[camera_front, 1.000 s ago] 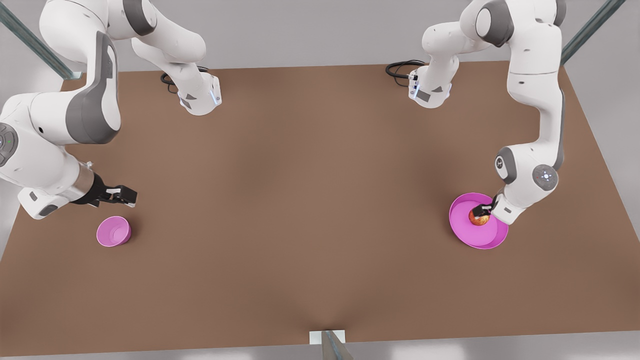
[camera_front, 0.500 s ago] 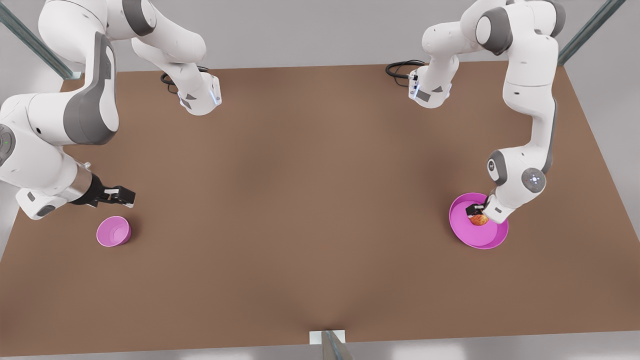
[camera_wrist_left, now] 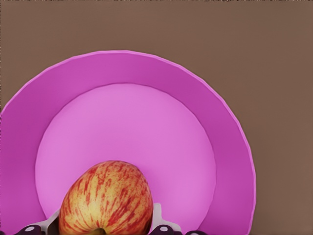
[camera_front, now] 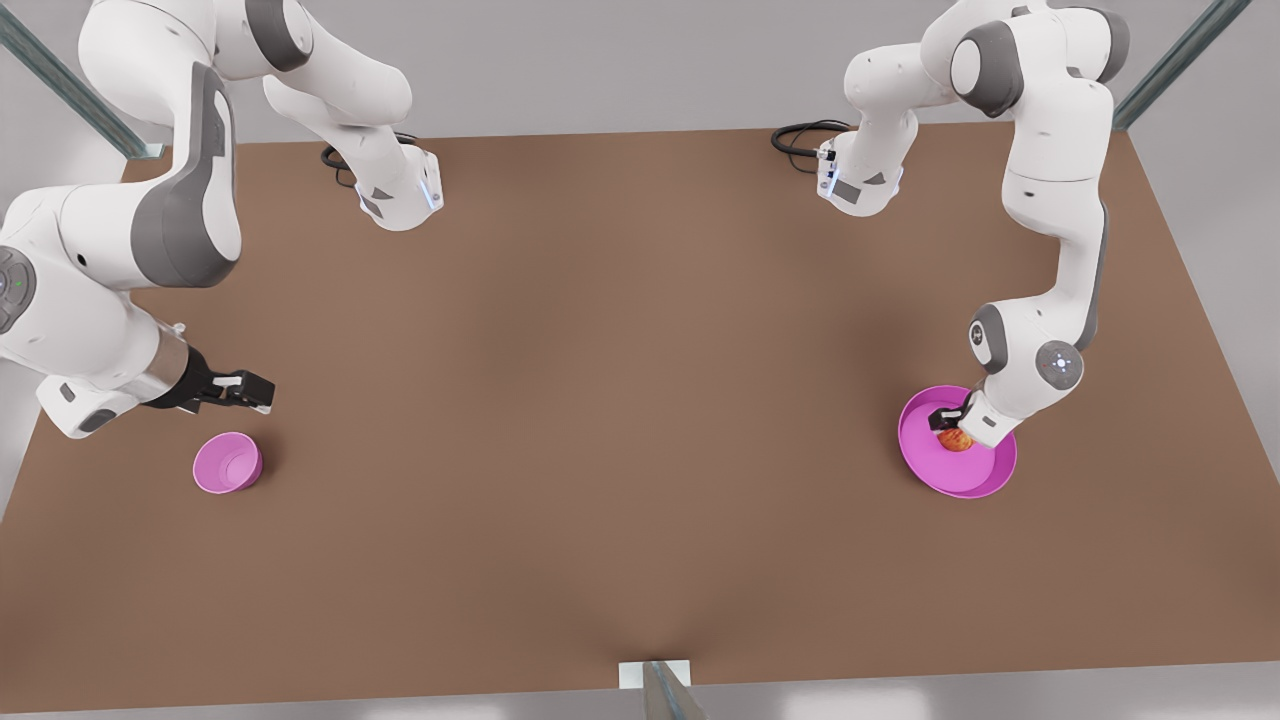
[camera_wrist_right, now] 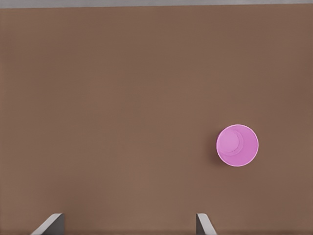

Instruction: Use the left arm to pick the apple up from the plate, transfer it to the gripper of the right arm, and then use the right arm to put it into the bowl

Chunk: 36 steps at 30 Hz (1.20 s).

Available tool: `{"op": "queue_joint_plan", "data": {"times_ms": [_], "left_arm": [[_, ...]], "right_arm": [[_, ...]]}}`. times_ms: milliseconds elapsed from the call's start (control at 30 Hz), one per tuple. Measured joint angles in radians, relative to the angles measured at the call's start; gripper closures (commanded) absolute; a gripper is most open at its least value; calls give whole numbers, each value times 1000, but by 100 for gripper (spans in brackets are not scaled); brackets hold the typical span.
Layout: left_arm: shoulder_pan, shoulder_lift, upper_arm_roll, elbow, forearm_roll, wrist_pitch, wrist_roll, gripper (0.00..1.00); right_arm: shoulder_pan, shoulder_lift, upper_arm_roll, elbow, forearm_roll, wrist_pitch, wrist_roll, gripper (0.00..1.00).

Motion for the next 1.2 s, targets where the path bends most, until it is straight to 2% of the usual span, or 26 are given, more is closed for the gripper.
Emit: {"op": "queue_joint_plan", "data": {"times_ms": [500,600,800,867,933,1067,1200], "left_arm": [[1,44,-1,49,0,12,3,15],[-2,44,-1,49,1,13,3,22],[-3,41,-3,57,5,13,-3,24],[-5,19,-19,89,6,-8,-6,27],[-5,-27,-59,163,7,-73,-10,28],[-10,-84,-222,375,-31,-301,-15,28],[-48,-91,-382,418,-223,-418,20,27]], "right_arm": [[-1,1,-1,0,0,0,0,0],[-2,1,-1,0,1,0,-1,0],[-4,1,-4,0,1,0,-1,0],[-3,1,-4,0,1,0,-1,0],[-4,1,-5,0,2,-1,-1,0],[-4,1,-6,0,2,0,-1,0],[-1,1,-4,0,39,0,0,0]]}}
